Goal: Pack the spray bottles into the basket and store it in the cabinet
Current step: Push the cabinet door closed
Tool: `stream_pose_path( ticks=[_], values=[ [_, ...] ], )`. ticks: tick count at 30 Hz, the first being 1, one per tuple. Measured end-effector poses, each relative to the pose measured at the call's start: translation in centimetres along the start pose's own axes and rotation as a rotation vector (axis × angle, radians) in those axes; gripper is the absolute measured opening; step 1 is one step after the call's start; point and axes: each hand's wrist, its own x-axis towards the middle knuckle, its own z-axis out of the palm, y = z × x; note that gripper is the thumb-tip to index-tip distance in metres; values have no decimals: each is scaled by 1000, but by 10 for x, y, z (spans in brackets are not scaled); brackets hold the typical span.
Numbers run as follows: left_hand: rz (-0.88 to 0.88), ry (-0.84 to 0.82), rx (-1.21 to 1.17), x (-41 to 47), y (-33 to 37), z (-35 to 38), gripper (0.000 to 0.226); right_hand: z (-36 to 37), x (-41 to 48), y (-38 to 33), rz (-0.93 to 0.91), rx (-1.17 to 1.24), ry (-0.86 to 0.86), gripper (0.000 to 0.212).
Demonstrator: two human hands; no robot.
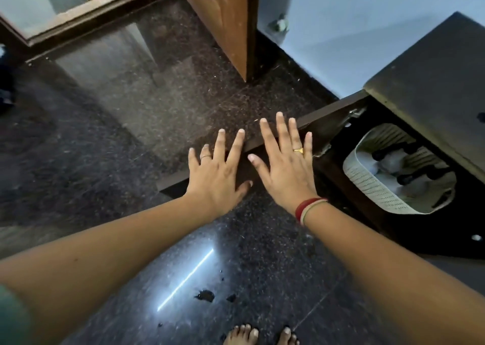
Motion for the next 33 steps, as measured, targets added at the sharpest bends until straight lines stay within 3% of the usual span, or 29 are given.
stream_pose_path(
  ticks=[5,11,15,18,23,26,33],
  values=[
    [59,79,78,-9,3,3,89,6,-6,1,38,9,14,59],
    [190,-18,-139,-30,8,-11,76,-7,-22,9,24,27,-2,51],
    [360,-146,-247,-66,16,-16,51,-15,-42,17,13,45,-28,49],
    [476,-183,-158,-93,34,-13,33,-22,-61,30,15,66,-33,45],
    [897,-46,36,-111,73,9,42,-32,-98,55,46,115,-13,30],
    [1103,-29,35,-108,101,23,48,-37,-123,71,68,119,-10,18],
    [1351,136,104,-83,180,35,55,-58,-157,132,27,104,-125,48]
  ],
)
